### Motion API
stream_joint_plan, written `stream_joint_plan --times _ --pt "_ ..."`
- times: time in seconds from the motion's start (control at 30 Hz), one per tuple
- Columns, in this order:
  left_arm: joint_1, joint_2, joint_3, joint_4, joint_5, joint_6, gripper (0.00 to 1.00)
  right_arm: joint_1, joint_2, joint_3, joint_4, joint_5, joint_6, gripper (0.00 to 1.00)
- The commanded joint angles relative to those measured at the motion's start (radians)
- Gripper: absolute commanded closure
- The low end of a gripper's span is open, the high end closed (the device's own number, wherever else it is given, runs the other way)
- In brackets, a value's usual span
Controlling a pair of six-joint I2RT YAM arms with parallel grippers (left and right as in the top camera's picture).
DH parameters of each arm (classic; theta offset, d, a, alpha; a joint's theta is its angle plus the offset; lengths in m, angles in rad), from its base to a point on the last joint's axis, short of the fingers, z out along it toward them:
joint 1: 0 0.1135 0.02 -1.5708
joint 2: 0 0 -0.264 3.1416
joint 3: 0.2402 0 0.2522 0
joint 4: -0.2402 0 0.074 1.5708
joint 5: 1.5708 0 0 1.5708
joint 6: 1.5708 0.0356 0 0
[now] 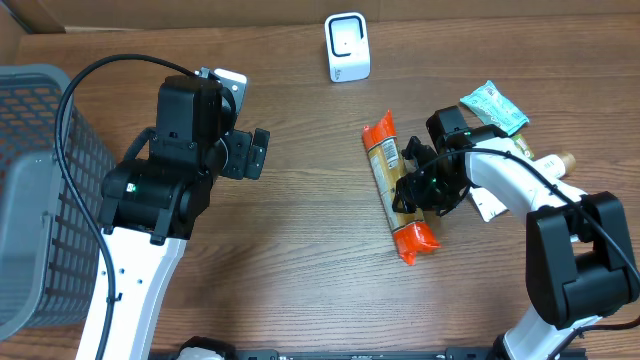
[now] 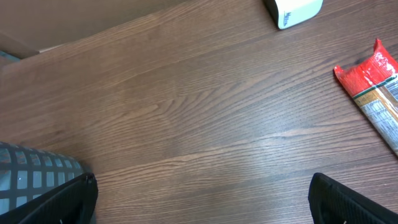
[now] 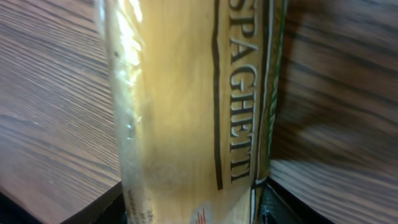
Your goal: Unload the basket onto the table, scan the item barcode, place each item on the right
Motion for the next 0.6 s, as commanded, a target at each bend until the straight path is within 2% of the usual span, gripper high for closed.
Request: stream_joint_plan --times 0.0,0.17,0.27,0.33,0.4,0.53,0.57 --pt "-0.001 0.003 0.008 0.001 -0.010 0.016 0.00 0.028 -0.013 -0.010 0.019 -0.055 -0.005 0.41" --pt "-0.001 0.003 0.008 0.001 -0.010 0.016 0.01 0.060 -0.013 -0.061 0.079 -0.054 -0.005 0.35" --pt "-0.001 0.003 0.008 0.001 -0.010 0.016 0.01 0.069 -0.013 -0.088 0.103 -0.054 -0.001 0.36" --pt "-0.001 0.003 0.008 0.001 -0.010 0.016 0.00 0.069 -0.013 -0.093 0.105 -0.055 -0.001 0.45" --pt "-0.001 0.003 0.008 0.001 -0.010 0.016 0.00 0.069 -0.013 -0.094 0.106 -0.055 0.000 0.59" --pt "-0.001 0.003 0.008 0.001 -0.010 0.016 0.00 0.068 -0.014 -0.082 0.120 -0.054 0.049 0.95" --pt "-0.001 0.003 0.008 0.001 -0.010 0.016 0.00 0.066 -0.016 -0.072 0.116 -0.055 0.050 0.96"
